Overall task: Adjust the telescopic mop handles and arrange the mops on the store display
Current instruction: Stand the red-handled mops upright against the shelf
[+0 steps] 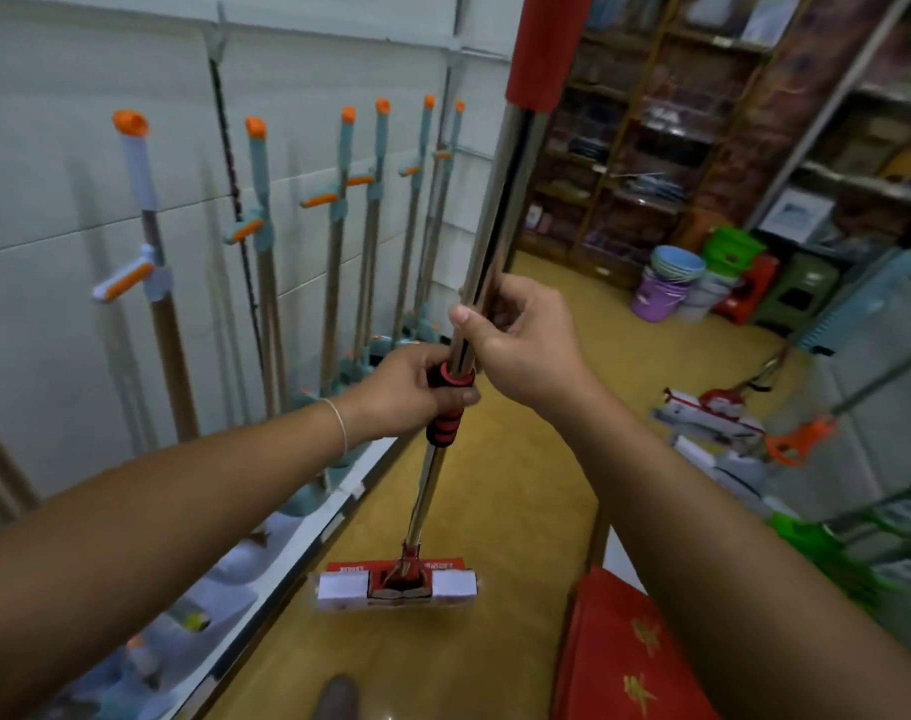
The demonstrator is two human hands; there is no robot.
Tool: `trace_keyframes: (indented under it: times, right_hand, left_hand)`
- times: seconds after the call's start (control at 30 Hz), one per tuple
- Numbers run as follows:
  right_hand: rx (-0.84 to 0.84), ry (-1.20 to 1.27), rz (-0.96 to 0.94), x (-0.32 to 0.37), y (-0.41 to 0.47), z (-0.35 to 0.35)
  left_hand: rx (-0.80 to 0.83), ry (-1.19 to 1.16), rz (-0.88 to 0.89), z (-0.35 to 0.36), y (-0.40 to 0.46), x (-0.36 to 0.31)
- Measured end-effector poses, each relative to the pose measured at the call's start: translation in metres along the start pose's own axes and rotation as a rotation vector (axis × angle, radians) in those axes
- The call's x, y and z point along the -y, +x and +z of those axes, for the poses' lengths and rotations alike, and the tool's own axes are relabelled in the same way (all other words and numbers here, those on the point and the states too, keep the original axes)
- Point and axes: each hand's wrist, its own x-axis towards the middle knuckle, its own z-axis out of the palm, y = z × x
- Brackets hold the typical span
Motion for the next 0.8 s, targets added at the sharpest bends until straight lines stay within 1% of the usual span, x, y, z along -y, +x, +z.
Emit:
trace_keyframes:
  times: [0.13, 0.3, 0.47, 0.53, 0.67, 0.8]
  right_hand:
    - [-0.059, -0.027, 0.015, -0.029, 0.046, -0.014]
    - [-0.123, -0.109, 0.073, -0.067, 0.107, -0.028]
    - [-0.220, -0.132, 0.129, -0.094, 0.159, -0.048]
    - [-0.239, -0.115, 0.135, -0.100, 0.171, -0.056]
    - [-0.285, -0.178, 0.123, -0.118, 0.202, -0.073]
    - [-0.308, -0.187, 0.138, -0.146, 0.232, -0.087]
  left_hand:
    - [0.105, 0.003, 0.038, 0.006, 0.068, 0.003]
    - [0.208, 0.011, 0.072, 0.012, 0.153, 0.010]
    - [0.317, 0.012, 0.119, 0.019, 0.232, 0.008]
    - [0.323, 0.006, 0.130, 0.024, 0.250, 0.006]
    - [0.379, -0.021, 0.152, 0.033, 0.295, 0.002]
    - [0.414, -0.014, 0.175, 0.044, 0.338, 0.002]
